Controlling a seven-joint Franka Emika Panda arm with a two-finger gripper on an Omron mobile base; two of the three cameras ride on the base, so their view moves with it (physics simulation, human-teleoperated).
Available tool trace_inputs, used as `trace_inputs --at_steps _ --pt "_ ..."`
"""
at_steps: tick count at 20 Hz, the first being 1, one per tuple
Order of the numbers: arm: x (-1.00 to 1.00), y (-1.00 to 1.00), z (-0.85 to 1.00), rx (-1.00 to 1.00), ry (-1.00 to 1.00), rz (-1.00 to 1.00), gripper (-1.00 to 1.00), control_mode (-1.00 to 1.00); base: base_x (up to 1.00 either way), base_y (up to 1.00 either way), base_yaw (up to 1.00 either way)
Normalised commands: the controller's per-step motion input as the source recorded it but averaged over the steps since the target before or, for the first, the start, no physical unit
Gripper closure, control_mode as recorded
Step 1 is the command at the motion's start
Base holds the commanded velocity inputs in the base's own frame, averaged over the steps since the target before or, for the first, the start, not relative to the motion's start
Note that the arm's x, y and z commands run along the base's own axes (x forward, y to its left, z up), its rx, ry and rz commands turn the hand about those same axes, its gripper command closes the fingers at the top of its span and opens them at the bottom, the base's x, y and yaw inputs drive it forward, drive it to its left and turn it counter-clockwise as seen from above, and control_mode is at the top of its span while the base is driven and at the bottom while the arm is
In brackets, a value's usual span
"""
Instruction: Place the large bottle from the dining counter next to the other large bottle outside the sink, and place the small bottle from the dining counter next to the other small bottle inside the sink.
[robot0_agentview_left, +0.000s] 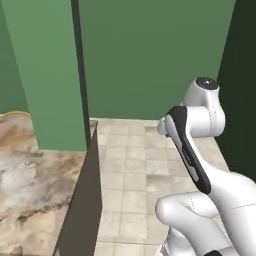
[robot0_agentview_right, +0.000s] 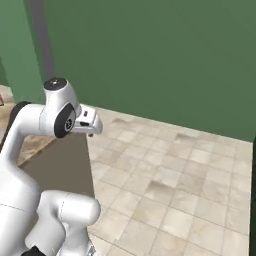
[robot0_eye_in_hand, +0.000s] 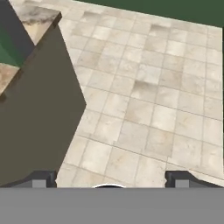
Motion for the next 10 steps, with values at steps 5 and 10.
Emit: trace_inputs --at_steps 5,10 --pt "0.0 0.0 0.0 0.0 0.0 0.0 -1.0 1.0 1.0 -0.16 -0.01" --pt "0.0 0.0 0.0 0.0 0.0 0.0 -1.0 1.0 1.0 0.0 0.01"
